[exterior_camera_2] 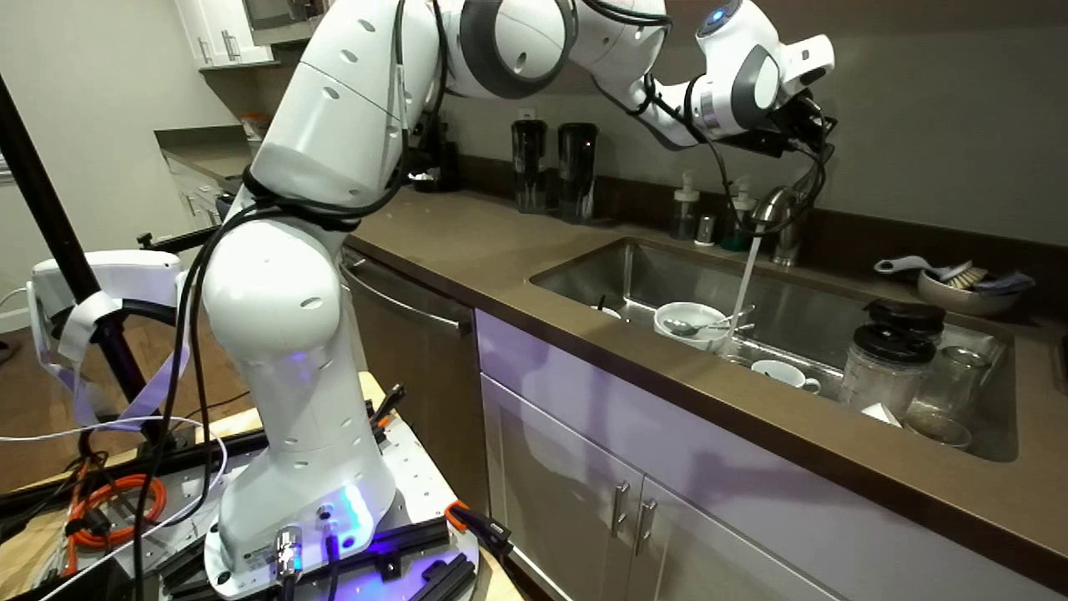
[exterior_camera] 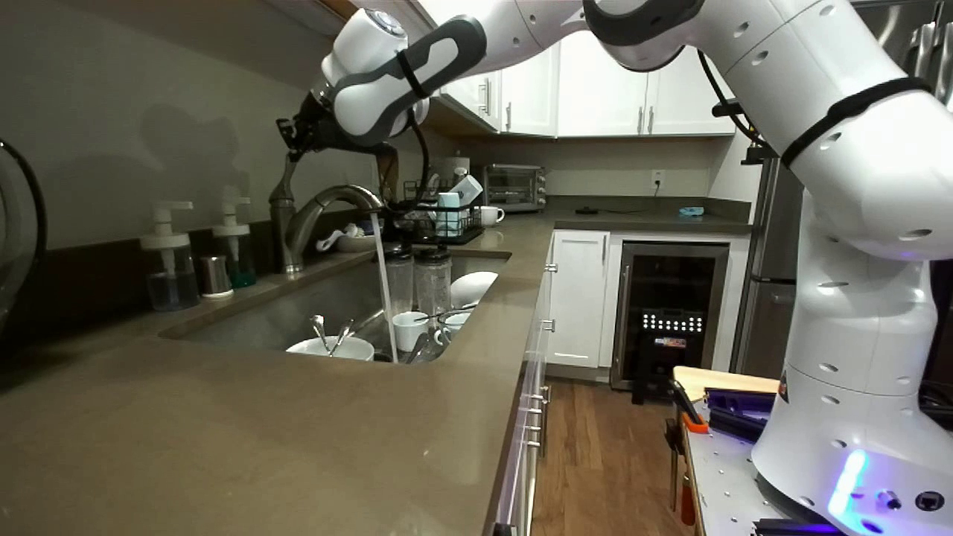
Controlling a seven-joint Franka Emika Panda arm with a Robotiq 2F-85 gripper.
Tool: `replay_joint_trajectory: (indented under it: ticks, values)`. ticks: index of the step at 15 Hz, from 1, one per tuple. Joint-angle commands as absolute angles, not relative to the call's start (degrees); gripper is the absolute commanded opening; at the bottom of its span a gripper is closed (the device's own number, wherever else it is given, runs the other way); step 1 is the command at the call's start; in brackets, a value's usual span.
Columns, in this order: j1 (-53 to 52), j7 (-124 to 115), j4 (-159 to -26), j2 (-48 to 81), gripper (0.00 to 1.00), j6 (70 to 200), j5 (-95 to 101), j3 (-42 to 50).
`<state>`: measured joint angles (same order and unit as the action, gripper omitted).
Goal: Push the tap lever backwards
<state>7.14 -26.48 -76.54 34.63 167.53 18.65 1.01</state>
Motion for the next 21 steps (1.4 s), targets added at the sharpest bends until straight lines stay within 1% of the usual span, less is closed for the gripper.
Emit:
replay_joint_trajectory:
  ticks: [1, 9, 19, 21]
  values:
    - [7.0, -27.2, -72.7, 37.8, 0.00, 168.6, 18.4, 1.4]
    - [6.1, -27.9, -82.1, 29.7, 0.00, 168.5, 19.7, 3.8]
    - [3.6, -29.4, -96.8, 20.7, 0.00, 175.1, 20.4, 8.2]
    - [3.5, -28.6, -100.5, 17.7, 0.00, 174.8, 20.0, 8.3]
